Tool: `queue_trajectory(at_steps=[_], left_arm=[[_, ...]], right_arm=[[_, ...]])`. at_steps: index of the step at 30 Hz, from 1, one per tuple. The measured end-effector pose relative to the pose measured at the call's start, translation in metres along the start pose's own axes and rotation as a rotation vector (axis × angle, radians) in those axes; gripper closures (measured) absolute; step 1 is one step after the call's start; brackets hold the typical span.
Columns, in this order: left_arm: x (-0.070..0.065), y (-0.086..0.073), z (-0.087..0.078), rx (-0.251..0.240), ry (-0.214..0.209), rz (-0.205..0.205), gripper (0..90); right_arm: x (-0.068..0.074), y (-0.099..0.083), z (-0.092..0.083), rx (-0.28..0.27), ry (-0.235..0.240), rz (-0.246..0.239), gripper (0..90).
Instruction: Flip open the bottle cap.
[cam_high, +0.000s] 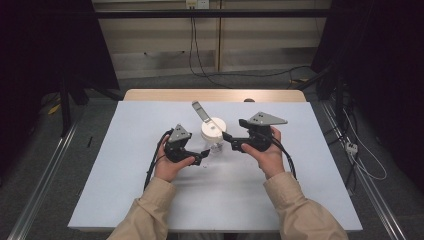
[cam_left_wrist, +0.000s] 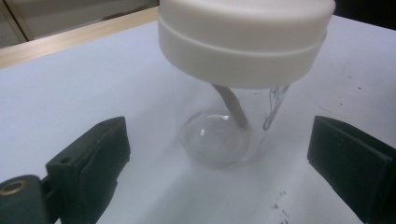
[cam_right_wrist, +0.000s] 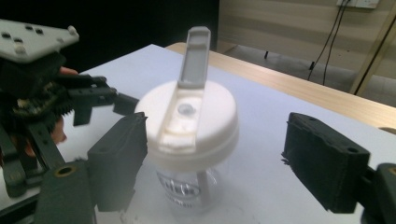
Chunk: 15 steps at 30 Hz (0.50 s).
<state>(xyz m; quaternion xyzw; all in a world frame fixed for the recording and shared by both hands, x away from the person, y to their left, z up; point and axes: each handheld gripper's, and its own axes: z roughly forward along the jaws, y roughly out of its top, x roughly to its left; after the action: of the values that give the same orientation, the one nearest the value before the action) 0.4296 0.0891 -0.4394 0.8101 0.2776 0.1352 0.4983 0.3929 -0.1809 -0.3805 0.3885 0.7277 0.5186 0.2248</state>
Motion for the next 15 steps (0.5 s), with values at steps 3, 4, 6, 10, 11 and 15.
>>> queue_trajectory(at_steps=[3, 4, 6, 10, 11, 15], left_arm=[[0.000, -0.001, -0.007, -0.001, 0.000, 0.002, 5.3], [0.001, -0.002, -0.009, -0.004, 0.006, 0.010, 5.3], [0.001, -0.004, -0.014, -0.005, 0.005, 0.005, 5.3], [0.004, -0.008, -0.024, -0.008, 0.010, 0.003, 5.3], [0.005, -0.009, -0.026, -0.005, 0.010, -0.002, 5.3], [0.004, -0.012, -0.034, -0.009, 0.010, 0.000, 5.3]], right_arm=[[-0.001, -0.008, -0.007, 0.000, 0.000, 0.007, 19.9], [-0.001, -0.010, -0.009, 0.003, -0.002, 0.012, 19.4], [-0.001, -0.015, -0.013, 0.002, -0.005, 0.006, 19.0], [-0.001, -0.023, -0.022, 0.006, -0.006, 0.005, 17.5], [0.000, -0.025, -0.025, 0.009, -0.010, -0.002, 17.2], [-0.001, -0.035, -0.032, 0.013, -0.010, -0.001, 16.8]])
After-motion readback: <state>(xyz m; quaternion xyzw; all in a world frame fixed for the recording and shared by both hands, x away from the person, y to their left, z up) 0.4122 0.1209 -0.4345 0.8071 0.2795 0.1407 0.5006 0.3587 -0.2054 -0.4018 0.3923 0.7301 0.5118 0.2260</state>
